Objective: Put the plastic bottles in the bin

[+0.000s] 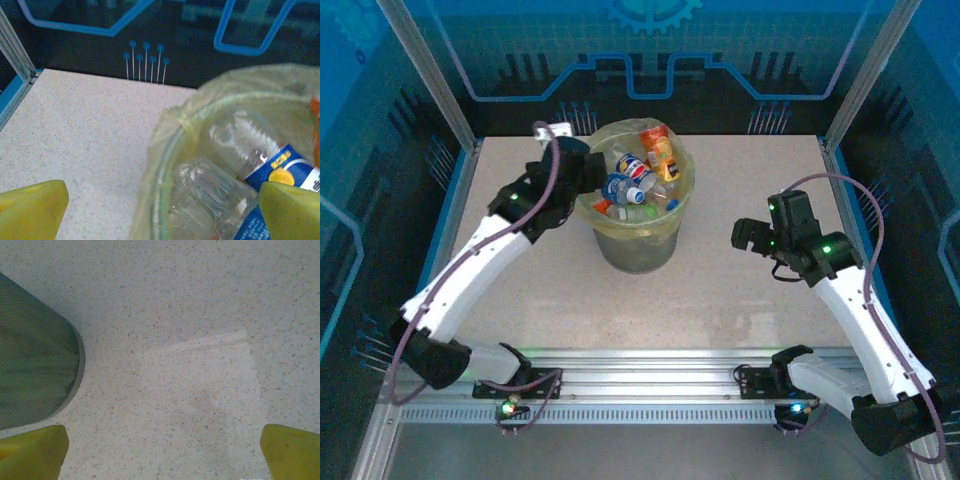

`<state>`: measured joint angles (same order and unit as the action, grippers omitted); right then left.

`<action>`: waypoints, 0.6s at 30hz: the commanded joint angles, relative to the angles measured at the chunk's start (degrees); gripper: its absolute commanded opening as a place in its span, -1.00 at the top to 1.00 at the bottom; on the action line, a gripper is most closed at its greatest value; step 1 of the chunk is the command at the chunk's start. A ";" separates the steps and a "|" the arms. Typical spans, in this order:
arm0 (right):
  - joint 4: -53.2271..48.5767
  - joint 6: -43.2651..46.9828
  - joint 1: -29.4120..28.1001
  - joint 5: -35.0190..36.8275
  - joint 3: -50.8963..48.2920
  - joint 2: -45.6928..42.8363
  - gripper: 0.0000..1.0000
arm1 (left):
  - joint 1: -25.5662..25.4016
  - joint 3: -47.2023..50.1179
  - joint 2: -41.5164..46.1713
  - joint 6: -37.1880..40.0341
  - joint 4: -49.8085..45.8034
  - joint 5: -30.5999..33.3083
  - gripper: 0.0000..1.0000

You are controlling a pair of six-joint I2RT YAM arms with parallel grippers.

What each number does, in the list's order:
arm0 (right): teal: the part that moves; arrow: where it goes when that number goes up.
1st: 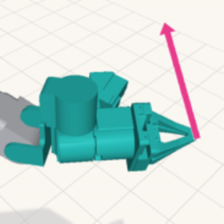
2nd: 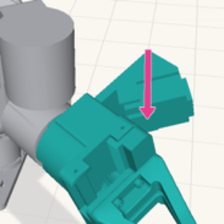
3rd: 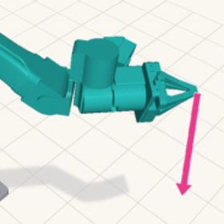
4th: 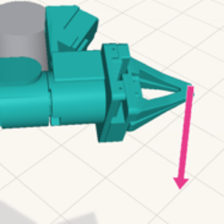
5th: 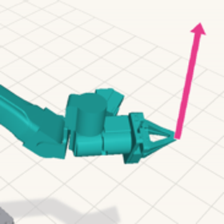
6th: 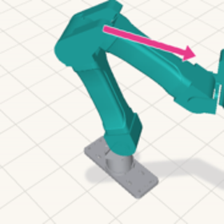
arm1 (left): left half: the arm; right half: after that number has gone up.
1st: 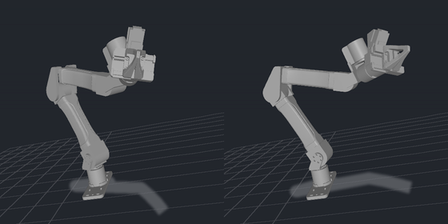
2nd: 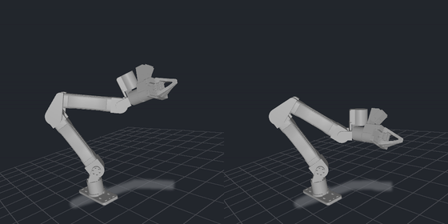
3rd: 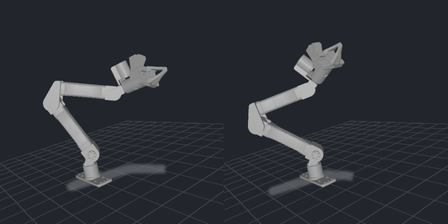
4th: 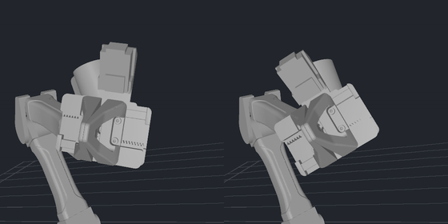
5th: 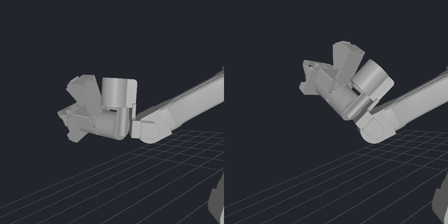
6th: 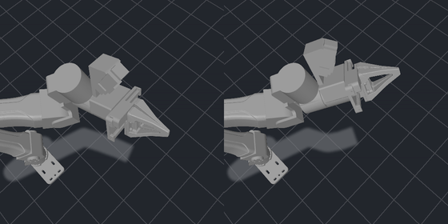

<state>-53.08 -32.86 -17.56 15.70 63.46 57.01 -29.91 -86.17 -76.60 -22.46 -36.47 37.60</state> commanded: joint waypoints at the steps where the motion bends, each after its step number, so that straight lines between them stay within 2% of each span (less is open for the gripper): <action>1: -0.56 1.16 0.67 3.18 0.66 -2.54 -0.99 | 2.33 3.91 5.82 -2.55 4.06 -1.88 -0.98; 7: 3.96 5.15 0.76 5.38 -2.97 -7.69 -0.99 | 7.50 19.16 18.35 -5.63 12.19 -1.09 -0.98; 14: 13.32 10.52 0.77 6.83 -11.69 -14.88 -0.99 | 8.72 36.33 30.00 -3.20 21.22 5.72 -0.98; 18: 18.81 10.90 0.77 8.25 -18.24 -19.03 -0.99 | 9.06 44.56 33.62 -1.00 27.57 6.19 -0.98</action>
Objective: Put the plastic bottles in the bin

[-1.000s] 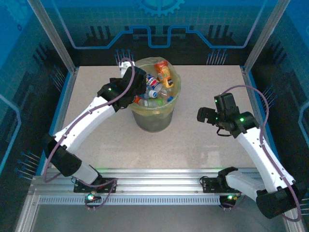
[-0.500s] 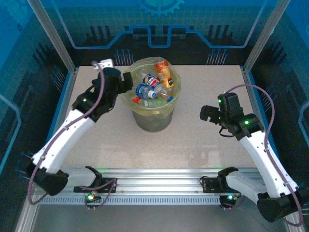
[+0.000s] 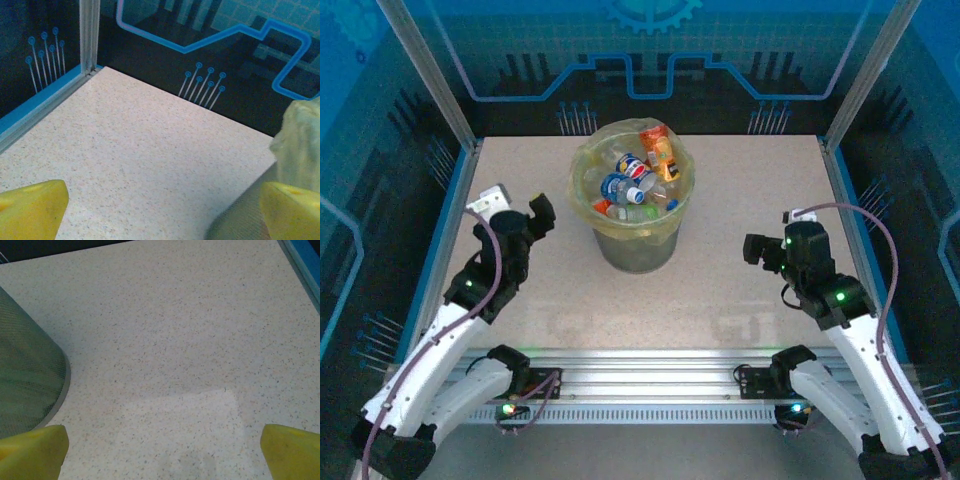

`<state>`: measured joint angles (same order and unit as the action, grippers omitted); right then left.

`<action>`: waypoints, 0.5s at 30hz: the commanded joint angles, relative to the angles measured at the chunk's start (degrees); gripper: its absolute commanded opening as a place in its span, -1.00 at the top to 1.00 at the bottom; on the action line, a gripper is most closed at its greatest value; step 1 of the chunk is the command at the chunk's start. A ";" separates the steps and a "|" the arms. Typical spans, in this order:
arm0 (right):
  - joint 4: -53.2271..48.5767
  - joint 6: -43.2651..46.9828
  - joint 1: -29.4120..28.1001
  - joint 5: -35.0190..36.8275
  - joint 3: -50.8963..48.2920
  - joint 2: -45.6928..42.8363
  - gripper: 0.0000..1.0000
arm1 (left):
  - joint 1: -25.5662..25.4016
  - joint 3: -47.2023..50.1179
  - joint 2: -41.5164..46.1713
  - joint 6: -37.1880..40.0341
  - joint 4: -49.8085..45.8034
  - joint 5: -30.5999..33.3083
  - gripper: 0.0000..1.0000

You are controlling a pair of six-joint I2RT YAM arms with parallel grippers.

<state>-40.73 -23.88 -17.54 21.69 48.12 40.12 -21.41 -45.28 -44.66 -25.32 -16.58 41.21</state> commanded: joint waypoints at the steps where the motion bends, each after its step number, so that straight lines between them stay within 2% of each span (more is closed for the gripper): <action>1: 7.86 2.21 0.75 2.70 -4.51 -3.14 -0.99 | 0.58 5.70 2.07 2.53 9.60 2.56 -0.98; 9: 17.26 6.74 0.80 3.96 -15.26 -7.95 -1.00 | 0.93 17.87 -0.65 8.26 26.54 1.44 -0.98; 15: 24.53 10.33 0.90 3.22 -19.82 -4.45 -0.99 | 3.58 22.66 -7.79 13.04 37.65 -3.79 -0.98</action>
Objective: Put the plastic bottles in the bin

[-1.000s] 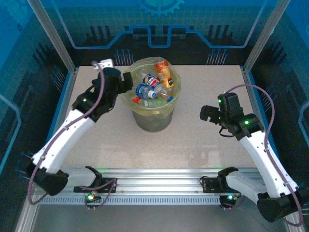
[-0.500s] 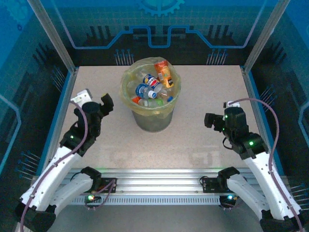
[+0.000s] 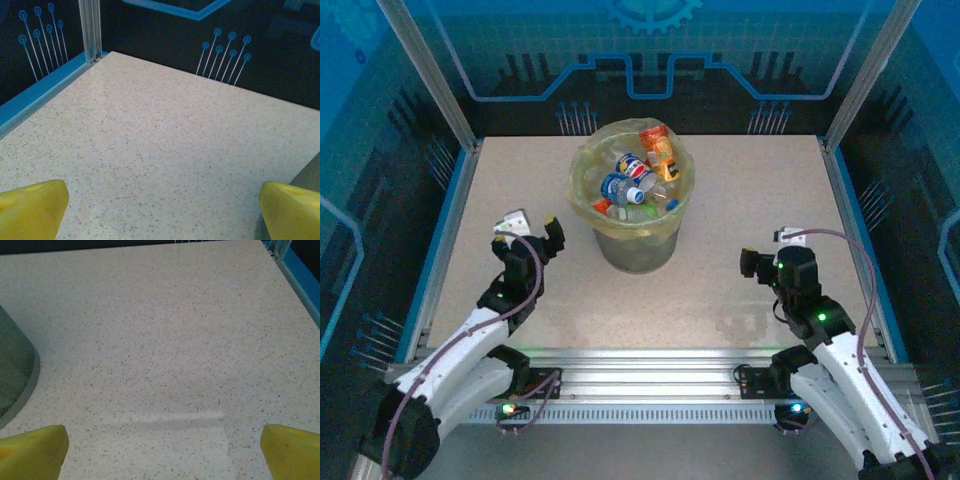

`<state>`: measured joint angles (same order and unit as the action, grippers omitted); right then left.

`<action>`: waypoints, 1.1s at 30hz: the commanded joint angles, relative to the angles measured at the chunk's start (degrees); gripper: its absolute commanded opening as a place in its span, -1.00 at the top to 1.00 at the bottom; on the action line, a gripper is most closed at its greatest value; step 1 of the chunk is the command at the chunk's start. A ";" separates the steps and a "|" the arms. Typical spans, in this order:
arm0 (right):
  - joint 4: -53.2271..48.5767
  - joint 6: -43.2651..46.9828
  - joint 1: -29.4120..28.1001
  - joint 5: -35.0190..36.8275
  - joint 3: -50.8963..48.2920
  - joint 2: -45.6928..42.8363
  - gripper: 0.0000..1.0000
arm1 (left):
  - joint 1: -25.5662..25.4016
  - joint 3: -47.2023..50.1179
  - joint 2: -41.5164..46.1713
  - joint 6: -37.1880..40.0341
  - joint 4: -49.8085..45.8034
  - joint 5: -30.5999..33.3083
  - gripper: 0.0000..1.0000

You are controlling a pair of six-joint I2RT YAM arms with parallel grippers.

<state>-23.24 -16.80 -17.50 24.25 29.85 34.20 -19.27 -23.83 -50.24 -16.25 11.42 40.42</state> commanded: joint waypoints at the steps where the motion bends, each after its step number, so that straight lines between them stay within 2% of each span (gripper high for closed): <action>1: 8.38 4.31 0.89 0.60 -1.97 2.56 -0.99 | 2.13 1.50 -3.80 4.89 11.19 -4.49 -0.98; 10: 22.90 11.75 2.01 -1.13 -5.91 11.26 -0.99 | 7.37 3.45 -13.73 9.67 23.90 -13.25 -0.98; 15: 29.33 11.93 5.17 -3.95 -7.39 14.74 -0.99 | 9.03 3.07 -18.04 13.14 28.22 -15.55 -0.98; 21: 35.90 12.65 8.03 -7.38 -8.99 16.49 -0.99 | 13.15 3.58 -21.59 14.66 35.35 -21.37 -0.98; 23: 37.84 12.88 8.92 -8.80 -9.54 17.10 -0.99 | 14.21 3.18 -22.28 14.93 35.75 -23.36 -0.98; 29: 39.81 12.53 10.21 -10.71 -9.75 19.55 -0.99 | 14.91 4.04 -21.83 16.04 32.96 -23.29 -0.98; 33: 41.63 12.58 10.29 -11.73 -9.90 21.97 -0.99 | 16.65 7.45 -23.52 14.23 37.67 -25.36 -0.98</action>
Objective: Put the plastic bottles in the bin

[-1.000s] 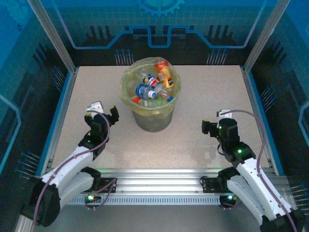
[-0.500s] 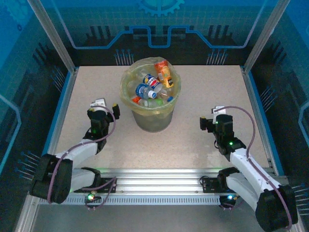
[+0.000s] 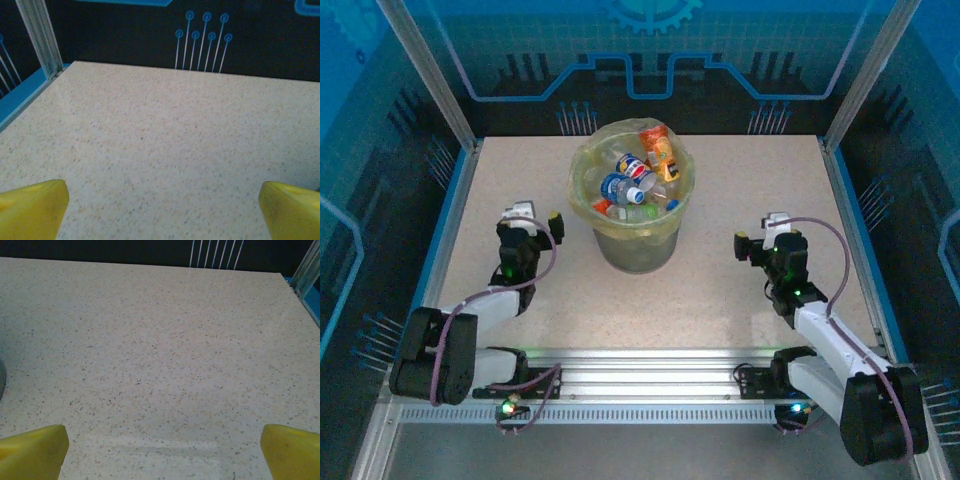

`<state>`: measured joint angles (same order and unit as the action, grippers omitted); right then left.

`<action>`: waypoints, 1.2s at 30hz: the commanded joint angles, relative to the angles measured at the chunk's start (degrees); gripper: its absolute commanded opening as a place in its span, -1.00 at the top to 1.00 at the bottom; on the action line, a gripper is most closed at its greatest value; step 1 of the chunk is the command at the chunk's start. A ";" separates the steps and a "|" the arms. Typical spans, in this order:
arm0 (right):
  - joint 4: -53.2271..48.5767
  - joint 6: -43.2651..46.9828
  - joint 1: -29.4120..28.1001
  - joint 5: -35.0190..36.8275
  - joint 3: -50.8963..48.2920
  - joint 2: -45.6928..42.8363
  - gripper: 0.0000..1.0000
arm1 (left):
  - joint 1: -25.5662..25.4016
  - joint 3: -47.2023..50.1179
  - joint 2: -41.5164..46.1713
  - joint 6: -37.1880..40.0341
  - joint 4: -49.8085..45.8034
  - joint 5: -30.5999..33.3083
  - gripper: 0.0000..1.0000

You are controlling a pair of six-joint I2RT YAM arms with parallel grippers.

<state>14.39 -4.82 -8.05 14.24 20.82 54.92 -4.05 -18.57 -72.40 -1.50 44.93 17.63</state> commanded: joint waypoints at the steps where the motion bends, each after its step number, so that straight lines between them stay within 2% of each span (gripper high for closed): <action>1: 4.37 0.80 0.92 -1.88 -0.79 1.86 -0.99 | 1.89 2.32 -2.22 -0.82 5.17 -3.04 -0.98; 12: 8.85 3.56 1.18 -3.16 0.01 6.84 -0.99 | 4.86 0.36 -16.63 -1.13 15.11 -10.43 -0.98; 17: 12.37 4.60 1.28 -4.28 -0.98 8.24 -0.99 | 4.76 -2.29 -16.30 -0.71 9.35 -11.13 -0.98; 27: 23.20 8.42 2.60 -8.97 -2.26 15.53 -1.00 | 4.67 -2.18 -16.28 -0.70 9.65 -11.12 -0.98; 36: 27.71 7.68 4.63 -15.48 -0.34 21.43 -0.99 | 4.67 -2.22 -16.29 -0.63 9.66 -11.12 -0.98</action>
<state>37.67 2.63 -4.43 2.33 19.25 74.59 0.23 -20.08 -88.58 -1.54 53.89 7.62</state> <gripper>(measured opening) 0.997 0.990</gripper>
